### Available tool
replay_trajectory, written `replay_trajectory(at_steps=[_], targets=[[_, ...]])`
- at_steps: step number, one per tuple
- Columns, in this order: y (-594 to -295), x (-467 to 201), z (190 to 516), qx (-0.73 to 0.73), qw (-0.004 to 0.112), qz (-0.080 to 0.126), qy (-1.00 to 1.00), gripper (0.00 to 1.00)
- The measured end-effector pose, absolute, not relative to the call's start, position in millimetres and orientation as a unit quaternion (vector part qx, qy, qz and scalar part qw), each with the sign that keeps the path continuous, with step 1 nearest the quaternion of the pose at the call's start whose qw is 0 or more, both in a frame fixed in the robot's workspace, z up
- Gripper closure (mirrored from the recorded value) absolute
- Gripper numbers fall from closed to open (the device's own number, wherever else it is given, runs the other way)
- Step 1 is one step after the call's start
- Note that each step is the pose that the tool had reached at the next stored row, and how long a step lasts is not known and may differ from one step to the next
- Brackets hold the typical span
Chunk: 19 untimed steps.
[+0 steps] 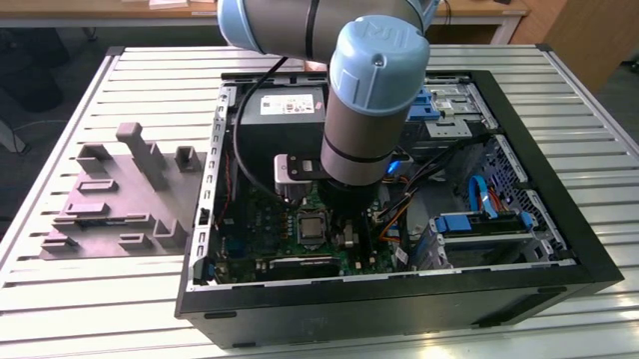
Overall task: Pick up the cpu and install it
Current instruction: 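Install the first cpu locking lever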
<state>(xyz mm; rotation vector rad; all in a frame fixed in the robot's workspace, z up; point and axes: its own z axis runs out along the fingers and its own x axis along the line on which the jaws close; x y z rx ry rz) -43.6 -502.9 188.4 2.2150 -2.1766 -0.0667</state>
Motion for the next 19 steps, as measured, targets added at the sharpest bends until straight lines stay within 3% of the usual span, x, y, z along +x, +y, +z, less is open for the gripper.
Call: replay_trajectory(at_steps=[19], targets=[[-503,-44,216,0.713,0.018,-0.021,-0.701,0.89]])
